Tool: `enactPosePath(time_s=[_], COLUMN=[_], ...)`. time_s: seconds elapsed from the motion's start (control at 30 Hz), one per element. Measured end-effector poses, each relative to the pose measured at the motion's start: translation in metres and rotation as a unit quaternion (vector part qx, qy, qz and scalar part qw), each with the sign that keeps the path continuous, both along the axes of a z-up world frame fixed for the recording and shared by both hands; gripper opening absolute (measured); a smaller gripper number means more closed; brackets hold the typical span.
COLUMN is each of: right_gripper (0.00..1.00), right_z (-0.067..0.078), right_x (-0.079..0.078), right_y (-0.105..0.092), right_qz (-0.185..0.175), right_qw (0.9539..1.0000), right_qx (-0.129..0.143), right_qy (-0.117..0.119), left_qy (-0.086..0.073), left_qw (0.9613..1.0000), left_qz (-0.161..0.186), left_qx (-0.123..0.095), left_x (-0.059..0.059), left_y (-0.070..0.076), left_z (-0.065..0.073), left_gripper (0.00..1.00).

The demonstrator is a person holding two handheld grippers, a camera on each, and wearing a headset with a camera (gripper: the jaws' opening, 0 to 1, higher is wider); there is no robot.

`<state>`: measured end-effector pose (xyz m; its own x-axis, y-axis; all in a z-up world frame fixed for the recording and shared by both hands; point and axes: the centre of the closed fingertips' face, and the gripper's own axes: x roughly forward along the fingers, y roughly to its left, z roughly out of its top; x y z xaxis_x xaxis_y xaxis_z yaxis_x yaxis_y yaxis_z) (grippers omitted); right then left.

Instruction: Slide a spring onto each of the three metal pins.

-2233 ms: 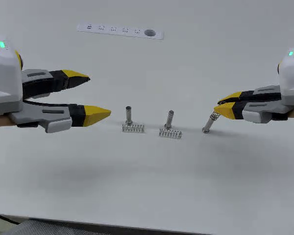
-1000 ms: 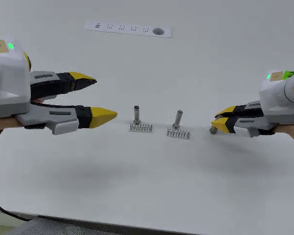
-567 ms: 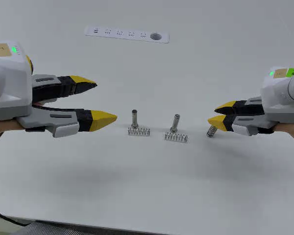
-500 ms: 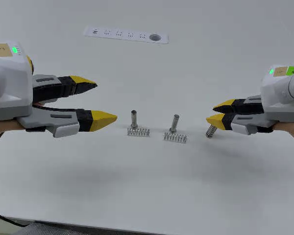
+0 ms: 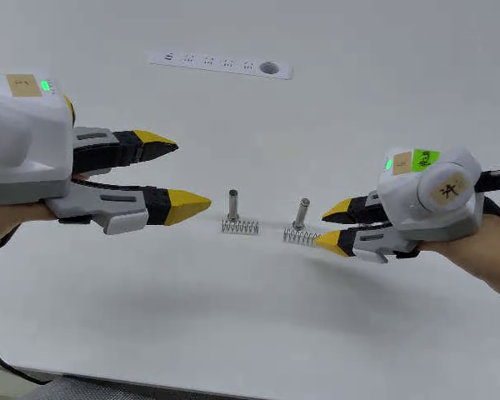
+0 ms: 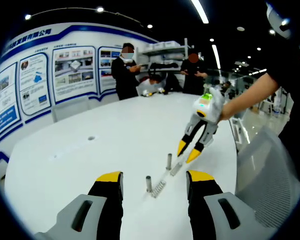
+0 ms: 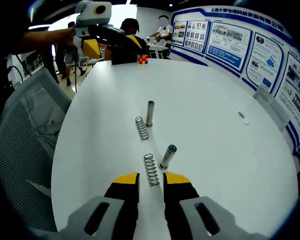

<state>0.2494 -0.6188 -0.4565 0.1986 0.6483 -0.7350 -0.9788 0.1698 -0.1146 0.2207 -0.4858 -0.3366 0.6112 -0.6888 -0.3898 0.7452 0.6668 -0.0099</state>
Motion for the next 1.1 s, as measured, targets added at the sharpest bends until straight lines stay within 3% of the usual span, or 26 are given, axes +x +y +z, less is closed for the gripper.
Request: enactPosePath(time_s=[0.17,0.27,0.53,0.57,0.67,0.77,1.1], right_gripper=[0.19,0.19,0.17,0.16,0.15,0.12,0.11], right_z=[-0.014,-0.021,-0.03,-0.027,-0.028,-0.028,-0.026], right_x=[0.005,0.005,0.007,0.006,0.002,-0.002,-0.004], right_y=[0.0,-0.001,-0.004,0.0,-0.002,-0.001,-0.001], right_qz=[0.024,0.025,0.022,0.024,0.019,0.024,0.031], right_qw=[0.9993,0.9992,0.9985,0.9991,0.9984,0.9981,0.9977], right_qx=[-0.026,-0.03,-0.049,-0.034,-0.033,-0.035,-0.048], right_qy=[-0.013,0.001,0.004,0.011,0.041,0.046,0.038], left_qy=[0.004,0.006,0.007,0.008,0.008,0.005,0.006], left_qw=[1.0,0.9999,0.9999,0.9999,0.9999,0.9997,0.9996], left_qz=[0.004,0.006,0.013,0.013,0.011,0.01,0.006], left_qx=[0.003,0.005,0.003,0.002,0.0,-0.022,-0.028], left_x=[0.0,-0.001,-0.001,-0.001,-0.001,-0.001,-0.004], left_y=[0.005,0.007,0.011,0.011,0.01,0.004,-0.002], left_z=[-0.003,-0.006,-0.007,-0.007,-0.007,0.0,0.005], left_gripper=[0.52,0.52,0.51,0.51,0.51,0.5,0.49])
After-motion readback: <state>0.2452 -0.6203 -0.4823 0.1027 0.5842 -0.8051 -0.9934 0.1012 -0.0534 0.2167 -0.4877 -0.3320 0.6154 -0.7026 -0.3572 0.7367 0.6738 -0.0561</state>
